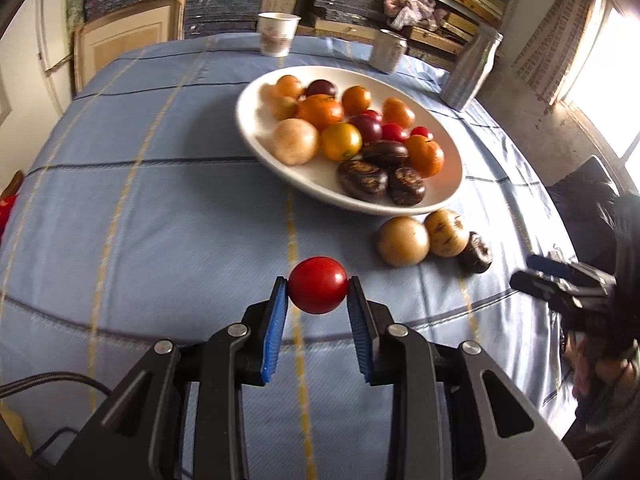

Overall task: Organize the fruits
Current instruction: 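Grasp a red tomato with the left gripper while the right gripper grasps a dark mangosteen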

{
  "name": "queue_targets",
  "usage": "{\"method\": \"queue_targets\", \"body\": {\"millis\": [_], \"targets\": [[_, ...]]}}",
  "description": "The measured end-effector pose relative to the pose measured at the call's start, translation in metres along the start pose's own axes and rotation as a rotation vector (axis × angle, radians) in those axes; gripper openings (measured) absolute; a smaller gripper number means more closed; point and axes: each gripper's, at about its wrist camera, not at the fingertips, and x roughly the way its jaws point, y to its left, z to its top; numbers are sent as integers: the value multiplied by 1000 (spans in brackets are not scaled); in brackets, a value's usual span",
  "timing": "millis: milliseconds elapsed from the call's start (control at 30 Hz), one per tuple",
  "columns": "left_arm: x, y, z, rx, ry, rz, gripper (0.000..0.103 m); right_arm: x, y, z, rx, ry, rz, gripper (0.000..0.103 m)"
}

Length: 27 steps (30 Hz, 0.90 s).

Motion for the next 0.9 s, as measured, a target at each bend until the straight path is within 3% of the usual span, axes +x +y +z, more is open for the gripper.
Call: {"method": "queue_targets", "body": {"millis": [233, 567, 667, 800, 900], "targets": [[-15, 22, -14, -53, 0, 57, 30, 22, 18, 11, -82, 25, 22, 84], [-18, 24, -19, -62, 8, 79, 30, 37, 17, 15, -98, 37, 25, 73], [-17, 24, -19, -64, 11, 78, 30, 38, 16, 17, -112, 37, 10, 52], [-15, 24, -19, -62, 16, 73, 30, 37, 15, 17, -115, 41, 23, 43], [-12, 21, -18, -56, 21, 66, 30, 36, 16, 14, -118, 40, 21, 42]]}}
